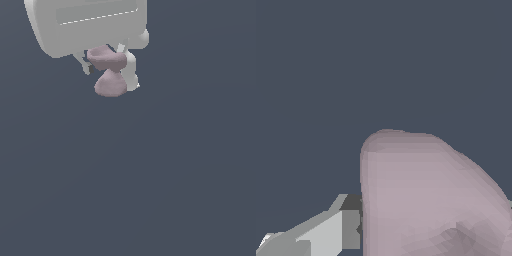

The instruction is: Pick up the object and move it to a goal position.

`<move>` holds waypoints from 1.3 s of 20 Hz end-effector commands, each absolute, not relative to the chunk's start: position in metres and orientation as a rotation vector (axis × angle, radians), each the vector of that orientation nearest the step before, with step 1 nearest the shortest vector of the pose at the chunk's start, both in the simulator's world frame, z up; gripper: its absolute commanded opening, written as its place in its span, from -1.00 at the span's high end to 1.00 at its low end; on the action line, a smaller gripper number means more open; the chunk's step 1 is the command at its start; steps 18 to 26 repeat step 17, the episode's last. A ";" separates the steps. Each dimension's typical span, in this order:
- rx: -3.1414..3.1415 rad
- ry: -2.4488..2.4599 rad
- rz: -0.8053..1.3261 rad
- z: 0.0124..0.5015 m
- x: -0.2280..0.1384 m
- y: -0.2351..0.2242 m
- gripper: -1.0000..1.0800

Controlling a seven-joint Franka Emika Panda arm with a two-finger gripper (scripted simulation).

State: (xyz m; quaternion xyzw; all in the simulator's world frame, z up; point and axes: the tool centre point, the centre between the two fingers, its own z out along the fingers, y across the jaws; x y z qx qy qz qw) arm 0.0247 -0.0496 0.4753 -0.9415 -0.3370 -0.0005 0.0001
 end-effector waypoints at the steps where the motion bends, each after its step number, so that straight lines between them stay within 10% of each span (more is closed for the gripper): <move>1: -2.957 -1.059 0.000 0.488 0.026 -0.053 1.00; 26: -2.958 -1.058 0.000 0.518 0.030 -0.060 1.00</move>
